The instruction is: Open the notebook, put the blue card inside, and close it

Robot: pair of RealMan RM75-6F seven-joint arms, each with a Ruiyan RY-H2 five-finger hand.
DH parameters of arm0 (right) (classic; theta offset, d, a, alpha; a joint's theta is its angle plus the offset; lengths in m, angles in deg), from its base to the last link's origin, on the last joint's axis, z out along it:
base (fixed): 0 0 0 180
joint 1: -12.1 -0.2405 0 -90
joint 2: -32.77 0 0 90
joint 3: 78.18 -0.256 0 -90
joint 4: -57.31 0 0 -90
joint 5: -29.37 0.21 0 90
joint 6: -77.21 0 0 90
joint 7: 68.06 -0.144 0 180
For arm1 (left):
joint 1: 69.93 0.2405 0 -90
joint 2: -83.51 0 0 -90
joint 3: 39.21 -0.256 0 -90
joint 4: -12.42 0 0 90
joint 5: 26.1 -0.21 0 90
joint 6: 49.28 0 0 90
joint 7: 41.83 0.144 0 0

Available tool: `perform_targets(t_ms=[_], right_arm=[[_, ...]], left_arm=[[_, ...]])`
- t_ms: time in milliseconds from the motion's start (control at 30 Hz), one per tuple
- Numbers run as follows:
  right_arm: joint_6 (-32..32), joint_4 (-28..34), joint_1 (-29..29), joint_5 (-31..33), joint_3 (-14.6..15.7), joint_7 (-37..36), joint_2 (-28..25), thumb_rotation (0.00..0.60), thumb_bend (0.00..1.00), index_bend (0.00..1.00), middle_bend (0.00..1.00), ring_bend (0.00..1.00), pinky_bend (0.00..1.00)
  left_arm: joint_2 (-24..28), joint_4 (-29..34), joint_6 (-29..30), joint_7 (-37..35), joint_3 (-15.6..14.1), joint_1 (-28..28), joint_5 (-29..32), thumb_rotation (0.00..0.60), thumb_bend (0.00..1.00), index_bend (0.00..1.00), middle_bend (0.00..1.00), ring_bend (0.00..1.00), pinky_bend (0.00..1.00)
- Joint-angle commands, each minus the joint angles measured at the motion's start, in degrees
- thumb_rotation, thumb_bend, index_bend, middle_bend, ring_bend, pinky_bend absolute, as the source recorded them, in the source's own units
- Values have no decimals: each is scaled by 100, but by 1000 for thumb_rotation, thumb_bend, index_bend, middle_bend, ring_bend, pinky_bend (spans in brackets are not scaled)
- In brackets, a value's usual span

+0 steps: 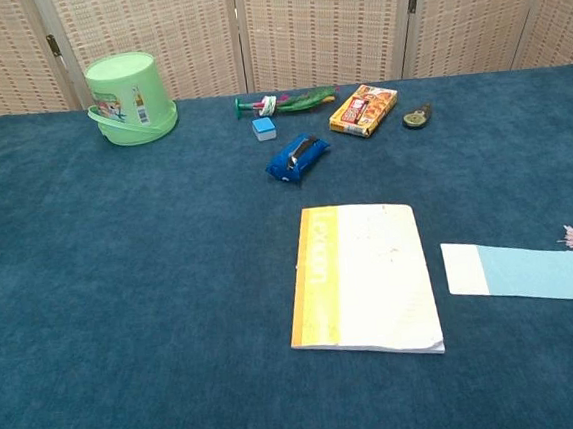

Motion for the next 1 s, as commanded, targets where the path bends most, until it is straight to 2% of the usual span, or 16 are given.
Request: perform_targets(t_ms=[33,400,567,667,767,1000], right_arm=[[-17,6,2,-40,9,-7,-1,600,331,110,178,149,185],[-81,-14,14,-303,113,36,-39,600,331,110,182,149,185],[62,15,-151,-591,163,180,-112,600,283,110,202,149,184],[267,61,-353,-846,205,222,-146,600,231,127,219,149,184],[580,52,-626,-1093,243,221,-137,600,193,185,246,149,184],[1434,-139,-1392,-1587,283,281,228,600,184,283,278,156,184]], left_arm=[[-5,-1,4,13,-1,-1,-3,600,168,134,115,181,218],[25,15,105,-57,-13,45,-51,600,168,134,115,181,218],[62,46,153,-70,-19,63,-89,600,168,134,115,181,218],[69,39,200,-105,-25,87,-110,600,168,134,115,181,218],[63,0,218,-137,-9,90,-105,600,168,137,115,181,218],[90,-38,306,-188,7,121,-134,600,168,138,115,181,218]])
